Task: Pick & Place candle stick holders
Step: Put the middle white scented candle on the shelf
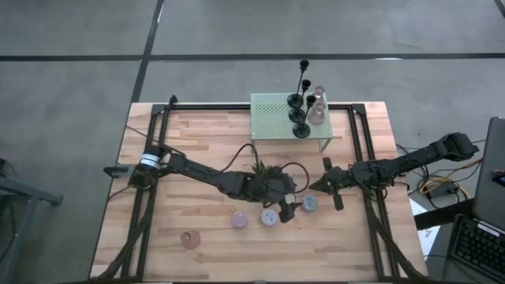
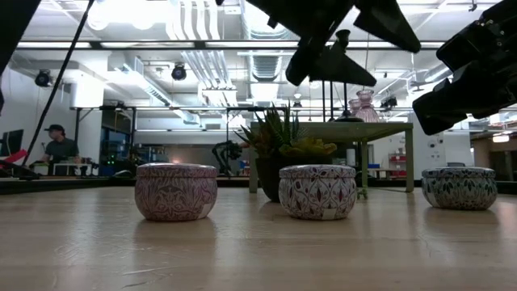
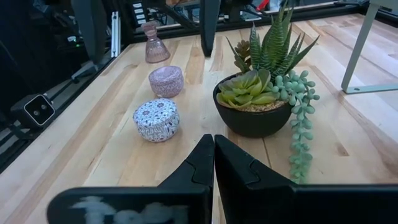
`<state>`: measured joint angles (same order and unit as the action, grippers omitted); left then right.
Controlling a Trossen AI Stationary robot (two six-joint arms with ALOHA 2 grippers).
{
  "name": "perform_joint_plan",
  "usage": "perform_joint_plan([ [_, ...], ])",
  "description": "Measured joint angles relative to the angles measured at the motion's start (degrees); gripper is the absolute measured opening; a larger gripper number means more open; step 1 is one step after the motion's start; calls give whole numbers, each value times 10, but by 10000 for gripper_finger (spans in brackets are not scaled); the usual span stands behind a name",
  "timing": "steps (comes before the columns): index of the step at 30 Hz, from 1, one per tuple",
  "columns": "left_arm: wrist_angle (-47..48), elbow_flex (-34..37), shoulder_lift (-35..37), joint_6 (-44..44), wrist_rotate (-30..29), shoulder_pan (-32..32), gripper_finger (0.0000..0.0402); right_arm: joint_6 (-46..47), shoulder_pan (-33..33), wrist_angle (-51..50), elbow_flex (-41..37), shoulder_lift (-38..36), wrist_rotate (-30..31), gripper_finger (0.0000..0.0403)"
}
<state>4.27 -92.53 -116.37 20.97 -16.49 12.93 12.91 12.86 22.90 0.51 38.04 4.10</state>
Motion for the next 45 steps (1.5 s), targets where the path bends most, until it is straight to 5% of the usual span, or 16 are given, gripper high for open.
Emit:
perform_joint_plan([
  [20, -88, -1, -110, -6, -20, 5, 342, 0, 0, 0, 0, 0, 0, 9],
  [32, -117, -70, -178, -30, -17, 4, 342, 0, 0, 0, 0, 0, 0, 9],
  [45, -46, -68, -127, -30, -12, 7, 342, 0, 0, 0, 0, 0, 0, 9],
])
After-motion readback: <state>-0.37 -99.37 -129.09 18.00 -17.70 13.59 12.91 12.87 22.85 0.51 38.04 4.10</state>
